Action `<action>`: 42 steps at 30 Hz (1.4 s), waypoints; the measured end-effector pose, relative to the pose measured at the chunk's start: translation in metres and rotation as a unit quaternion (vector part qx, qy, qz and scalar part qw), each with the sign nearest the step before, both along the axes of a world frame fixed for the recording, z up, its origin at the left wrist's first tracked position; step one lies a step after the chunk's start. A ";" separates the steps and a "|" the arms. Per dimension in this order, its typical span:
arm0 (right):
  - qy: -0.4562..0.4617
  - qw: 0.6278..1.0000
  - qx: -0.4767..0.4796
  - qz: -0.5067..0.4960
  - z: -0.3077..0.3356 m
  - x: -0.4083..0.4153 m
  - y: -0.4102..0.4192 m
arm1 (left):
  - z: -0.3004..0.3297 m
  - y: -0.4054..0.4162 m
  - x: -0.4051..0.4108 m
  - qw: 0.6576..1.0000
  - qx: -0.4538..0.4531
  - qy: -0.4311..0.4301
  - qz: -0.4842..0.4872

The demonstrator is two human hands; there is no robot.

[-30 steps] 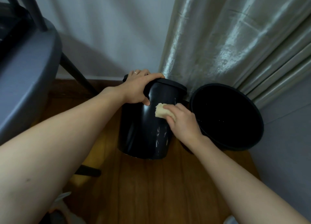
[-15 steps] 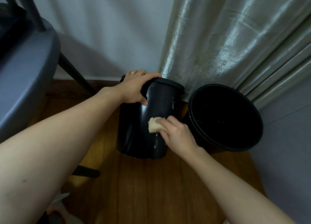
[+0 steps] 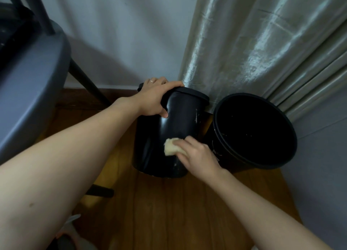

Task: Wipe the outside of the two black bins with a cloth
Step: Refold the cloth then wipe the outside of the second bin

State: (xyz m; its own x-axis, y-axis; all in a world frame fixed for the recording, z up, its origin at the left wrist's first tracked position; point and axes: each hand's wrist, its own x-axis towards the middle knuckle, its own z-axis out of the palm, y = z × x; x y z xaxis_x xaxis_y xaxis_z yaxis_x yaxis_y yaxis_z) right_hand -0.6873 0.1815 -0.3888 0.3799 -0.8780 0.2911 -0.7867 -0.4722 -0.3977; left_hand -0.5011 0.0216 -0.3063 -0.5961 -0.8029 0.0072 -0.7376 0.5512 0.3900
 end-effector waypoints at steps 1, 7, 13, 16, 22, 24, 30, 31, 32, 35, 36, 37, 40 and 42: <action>-0.019 0.999 -0.005 -0.029 0.003 0.001 -0.004 | 0.000 0.000 0.000 1.000 0.000 0.000 0.001; -0.023 0.999 0.000 0.026 -0.013 0.006 0.012 | 0.001 -0.001 0.001 1.000 0.011 0.006 0.003; 0.026 0.994 0.020 0.104 -0.019 0.009 0.023 | 0.004 0.000 0.004 1.000 0.021 0.002 0.005; -0.037 0.999 0.003 -0.019 -0.003 0.007 0.003 | 0.003 0.001 0.004 1.000 0.013 0.000 0.010; -0.106 0.991 0.046 -0.066 -0.010 0.007 0.011 | 0.003 0.001 0.003 1.000 0.007 -0.006 0.009; -0.087 0.994 0.067 -0.016 -0.019 0.007 0.024 | 0.003 0.001 0.004 1.000 0.011 -0.005 0.009; -0.088 0.994 0.041 -0.055 -0.013 0.002 0.015 | 0.003 0.002 0.006 1.000 0.011 -0.005 0.022; -0.102 0.991 0.033 -0.084 -0.011 0.002 0.011 | 0.003 0.002 0.005 1.000 0.011 -0.004 0.023; -0.110 0.988 0.028 -0.102 -0.010 0.003 0.009 | 0.004 0.003 0.005 1.000 0.011 -0.003 0.023; -0.104 0.991 0.022 -0.077 -0.016 0.005 0.015 | 0.006 0.003 0.004 1.000 0.013 -0.001 0.022; -0.091 0.994 0.020 -0.052 -0.020 0.005 0.021 | 0.007 0.003 0.005 1.000 0.016 0.001 0.024; -0.073 0.997 0.020 -0.025 -0.024 0.005 0.027 | 0.007 0.003 0.006 0.999 0.021 0.004 0.026; -0.017 0.998 0.031 0.047 -0.031 0.005 0.039 | 0.007 0.002 0.008 0.999 0.030 0.006 0.028; 0.001 0.998 0.031 0.058 -0.027 0.004 0.033 | 0.006 0.002 0.009 0.999 0.036 0.009 0.033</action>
